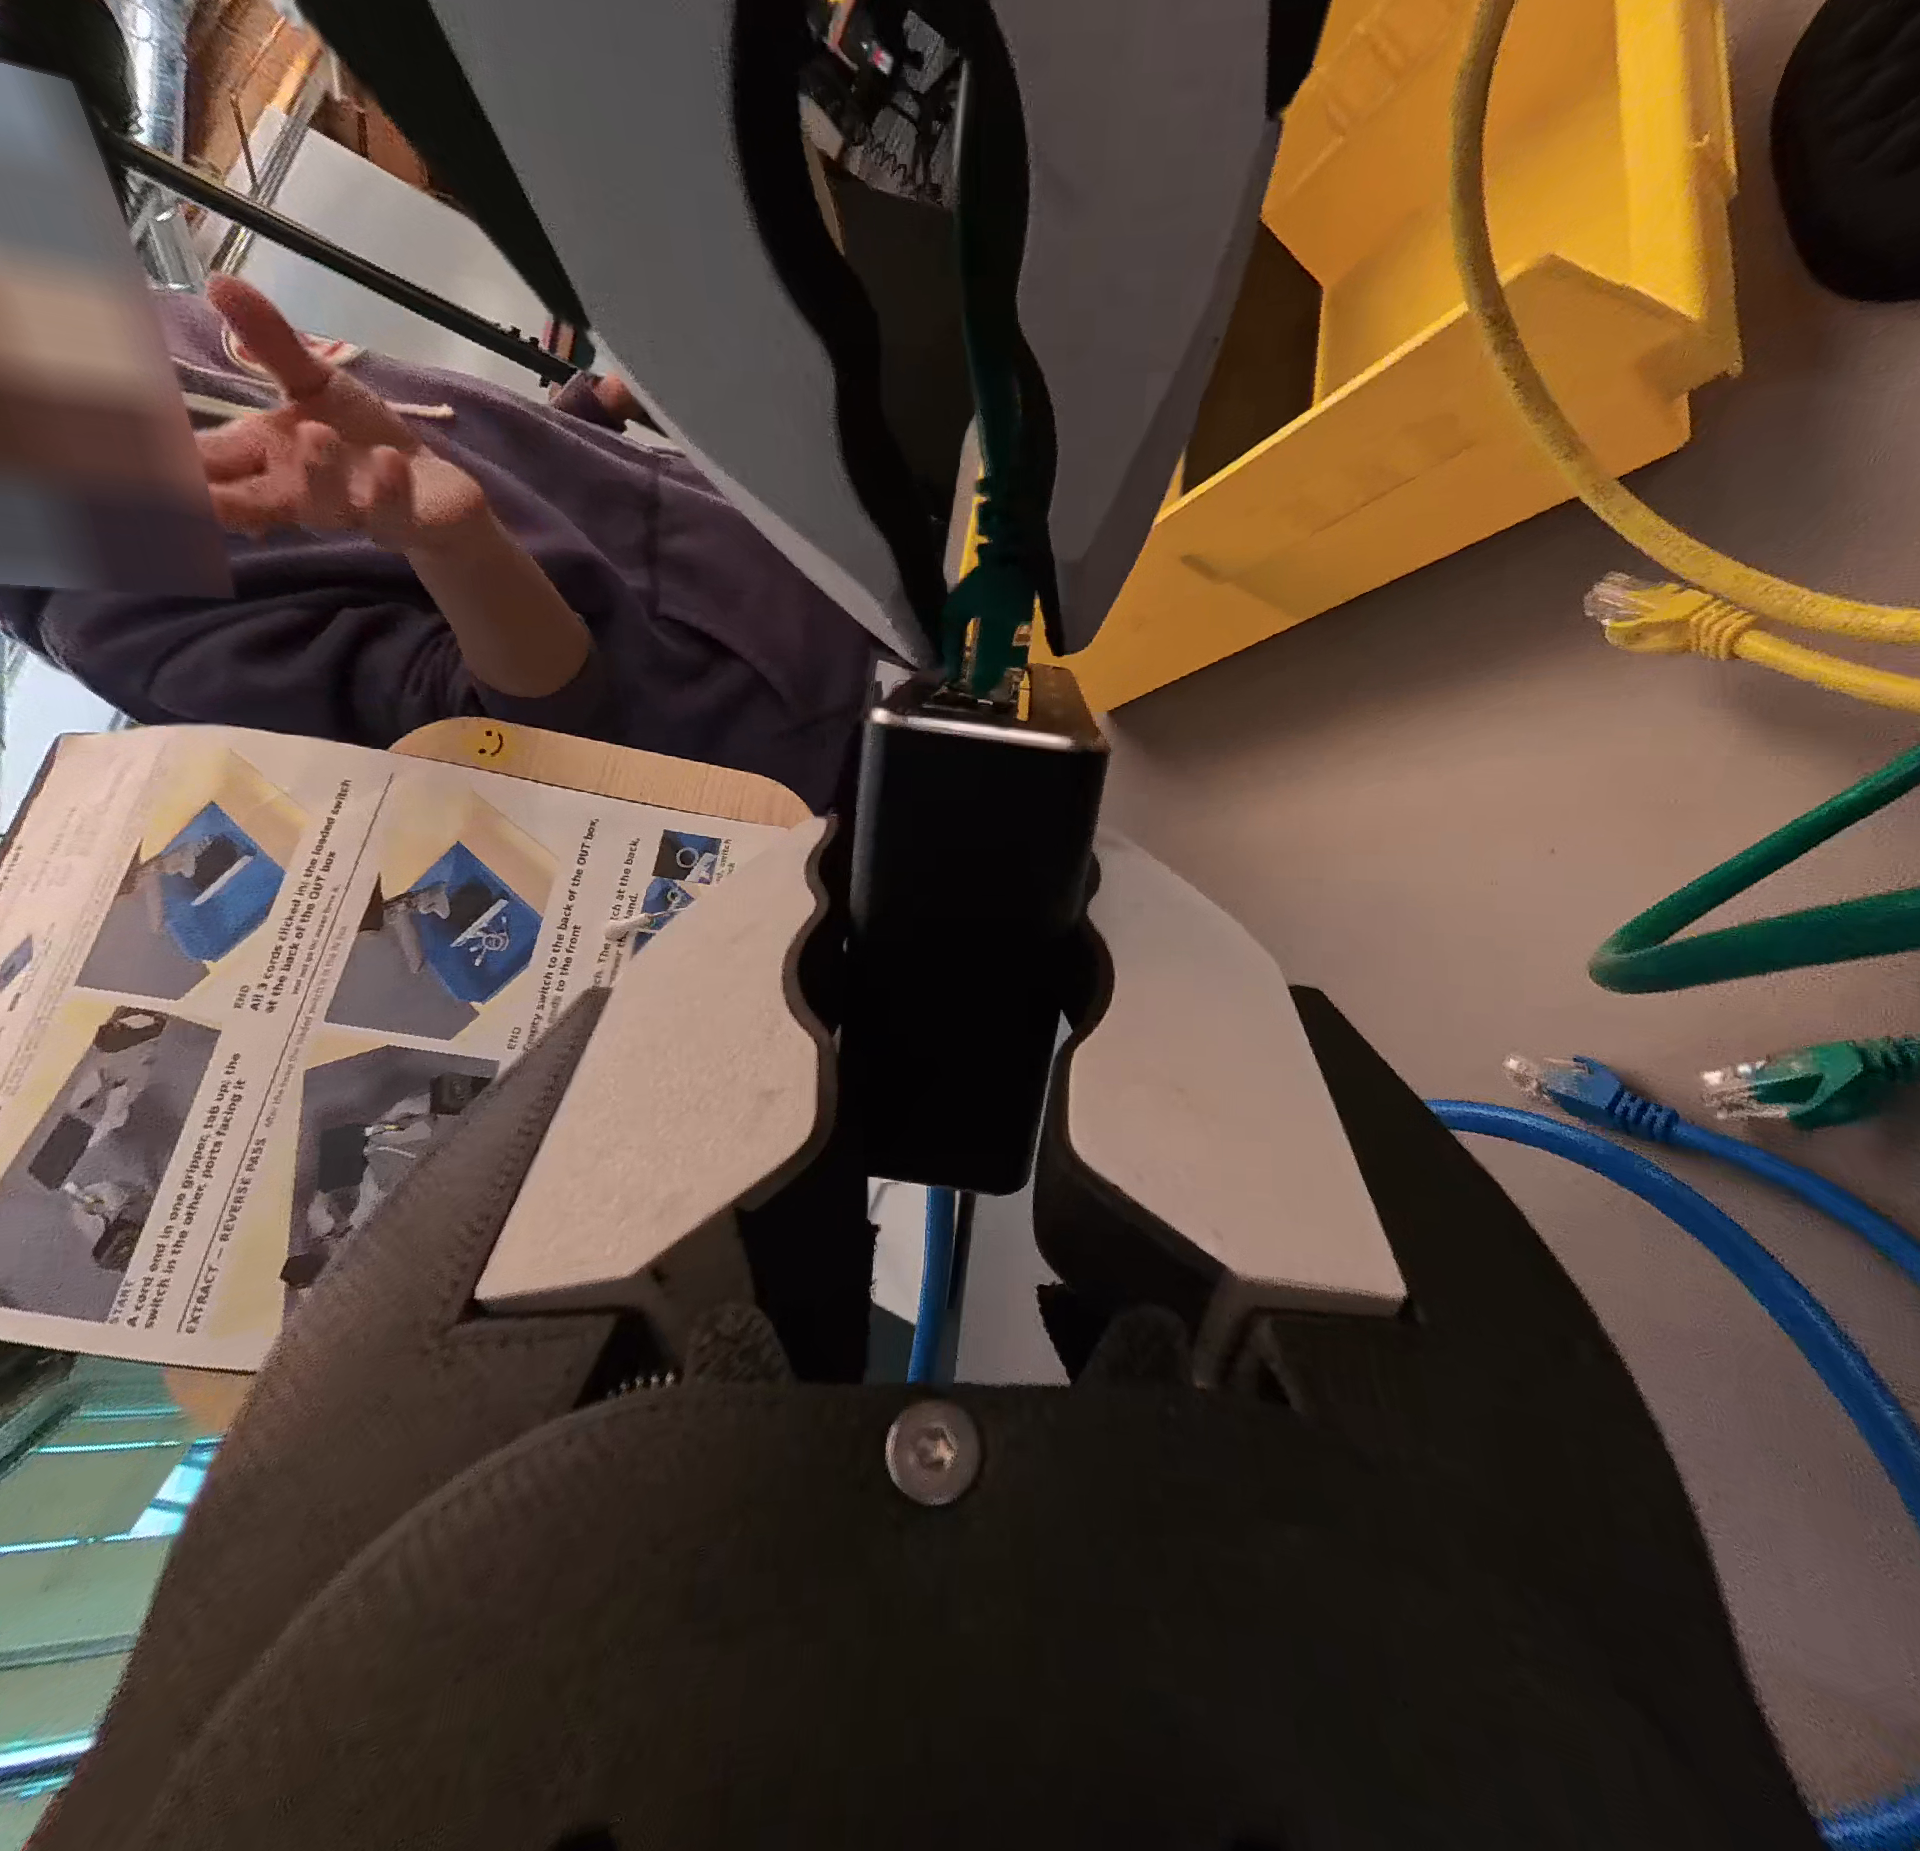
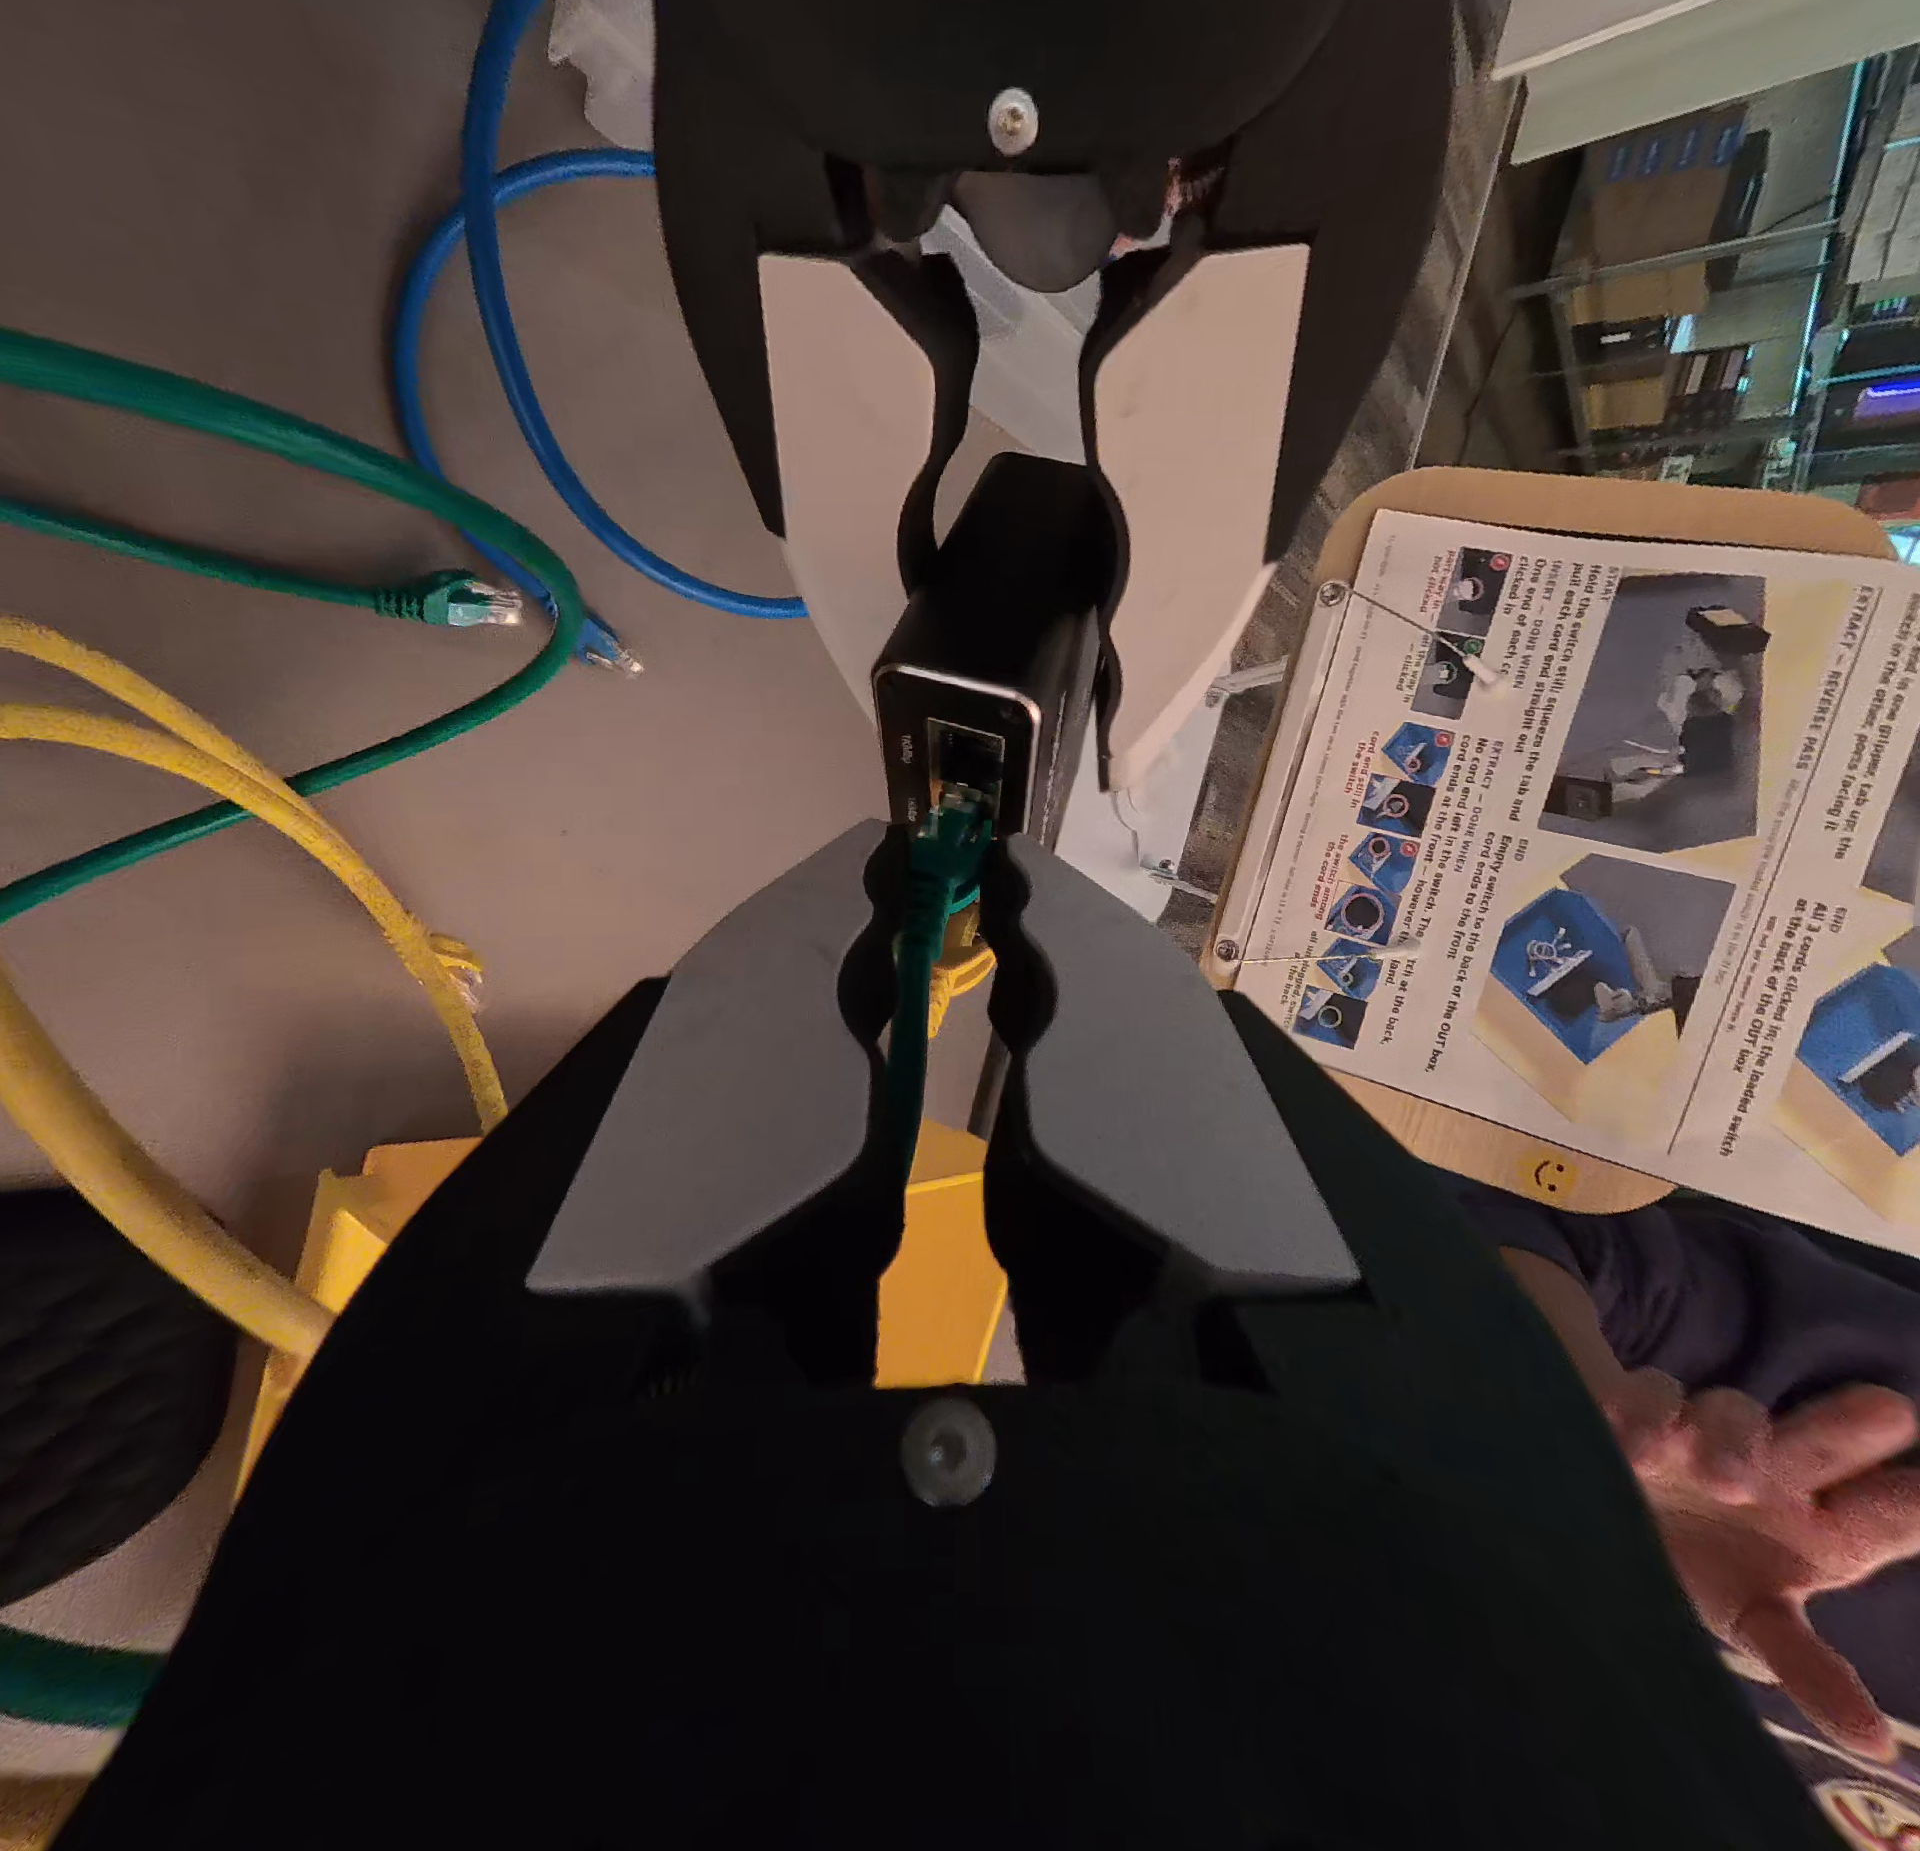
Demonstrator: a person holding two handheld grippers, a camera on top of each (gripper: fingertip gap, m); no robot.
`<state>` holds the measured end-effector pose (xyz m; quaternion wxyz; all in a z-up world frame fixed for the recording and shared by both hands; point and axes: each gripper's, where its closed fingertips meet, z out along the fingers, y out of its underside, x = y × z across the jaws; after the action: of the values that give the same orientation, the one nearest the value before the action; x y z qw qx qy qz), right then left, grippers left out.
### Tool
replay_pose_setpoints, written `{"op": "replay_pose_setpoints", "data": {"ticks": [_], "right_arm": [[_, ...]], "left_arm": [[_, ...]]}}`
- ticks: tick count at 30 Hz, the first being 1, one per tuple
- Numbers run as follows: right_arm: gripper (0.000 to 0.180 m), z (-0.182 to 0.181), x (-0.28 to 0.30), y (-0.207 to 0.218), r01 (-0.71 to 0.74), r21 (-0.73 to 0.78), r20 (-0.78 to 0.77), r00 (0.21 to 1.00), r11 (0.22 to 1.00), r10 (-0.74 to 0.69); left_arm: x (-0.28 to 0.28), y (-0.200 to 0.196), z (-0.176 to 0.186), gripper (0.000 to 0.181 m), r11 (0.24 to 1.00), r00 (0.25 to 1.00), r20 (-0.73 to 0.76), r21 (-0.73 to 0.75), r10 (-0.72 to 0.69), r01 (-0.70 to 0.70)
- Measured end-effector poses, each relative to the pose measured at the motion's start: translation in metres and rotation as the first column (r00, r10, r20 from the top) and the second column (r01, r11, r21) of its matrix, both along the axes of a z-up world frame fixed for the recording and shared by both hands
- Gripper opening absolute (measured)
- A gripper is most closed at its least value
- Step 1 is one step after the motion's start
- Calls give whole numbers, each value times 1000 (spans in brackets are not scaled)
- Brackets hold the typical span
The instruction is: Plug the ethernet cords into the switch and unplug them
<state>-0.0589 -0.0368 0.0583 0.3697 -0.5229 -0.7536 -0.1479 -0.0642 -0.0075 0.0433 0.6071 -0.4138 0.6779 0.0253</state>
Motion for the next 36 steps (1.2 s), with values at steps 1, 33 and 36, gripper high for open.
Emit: {"op": "replay_pose_setpoints", "data": {"ticks": [1, 33, 36], "right_arm": [[15, -2, 0, 0, -2, -9, 11, 1000, 1000, 2], [16, -15, 26, -22, 51, -50, 158, 987, 997, -43], [15, 4, 20, -19, 61, -51, 40, 997, 997, -59]], "left_arm": [[0, 0, -2, 38, 1000, 1000, -5, -8, -4, 4], [23, -18, -22, 38, 998, 996, -87, -70, 0, -6], [23, -18, -5, 38, 991, 998, 63, -130, -25, 33]]}}
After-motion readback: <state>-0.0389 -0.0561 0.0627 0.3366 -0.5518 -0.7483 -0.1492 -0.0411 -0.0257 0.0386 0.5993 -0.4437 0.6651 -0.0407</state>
